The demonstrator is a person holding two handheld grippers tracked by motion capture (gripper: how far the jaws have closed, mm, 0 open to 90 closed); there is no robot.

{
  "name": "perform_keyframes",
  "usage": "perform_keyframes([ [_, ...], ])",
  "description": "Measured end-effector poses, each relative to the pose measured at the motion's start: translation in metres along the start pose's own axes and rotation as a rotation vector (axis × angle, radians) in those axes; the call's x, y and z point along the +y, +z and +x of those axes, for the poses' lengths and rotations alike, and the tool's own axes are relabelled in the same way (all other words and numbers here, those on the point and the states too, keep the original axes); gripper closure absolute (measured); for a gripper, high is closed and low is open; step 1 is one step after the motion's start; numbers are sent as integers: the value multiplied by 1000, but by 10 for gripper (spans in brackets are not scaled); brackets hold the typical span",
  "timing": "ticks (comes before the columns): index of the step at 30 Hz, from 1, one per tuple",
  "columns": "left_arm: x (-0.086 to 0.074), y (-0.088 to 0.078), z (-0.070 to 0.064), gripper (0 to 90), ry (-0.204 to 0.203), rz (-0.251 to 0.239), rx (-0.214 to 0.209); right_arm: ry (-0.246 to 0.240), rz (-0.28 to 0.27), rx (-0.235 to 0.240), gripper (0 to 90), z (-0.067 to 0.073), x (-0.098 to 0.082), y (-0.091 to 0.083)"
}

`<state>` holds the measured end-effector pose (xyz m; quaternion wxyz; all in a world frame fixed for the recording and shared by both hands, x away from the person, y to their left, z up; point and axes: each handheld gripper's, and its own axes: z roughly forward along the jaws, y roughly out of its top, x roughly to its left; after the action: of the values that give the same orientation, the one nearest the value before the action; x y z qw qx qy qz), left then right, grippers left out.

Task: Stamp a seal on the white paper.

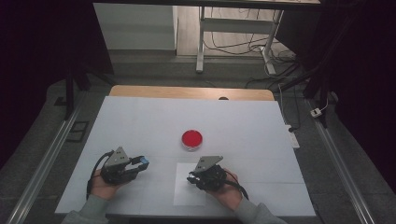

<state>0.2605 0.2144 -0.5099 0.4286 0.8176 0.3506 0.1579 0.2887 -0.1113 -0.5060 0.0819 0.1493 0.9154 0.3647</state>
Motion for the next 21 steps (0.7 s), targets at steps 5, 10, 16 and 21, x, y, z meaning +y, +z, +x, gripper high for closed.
perform_keyframes([
  [5,0,0,0,647,-4,-2,3,-31,12,-20,761,3,1,0],
  [10,0,0,-1,647,-2,1,4,-17,12,-13,762,2,0,0],
  [16,0,1,-1,647,-3,3,2,4,13,-8,762,1,0,0],
  [21,0,1,-2,647,-4,4,1,6,28,-3,762,0,2,0],
])
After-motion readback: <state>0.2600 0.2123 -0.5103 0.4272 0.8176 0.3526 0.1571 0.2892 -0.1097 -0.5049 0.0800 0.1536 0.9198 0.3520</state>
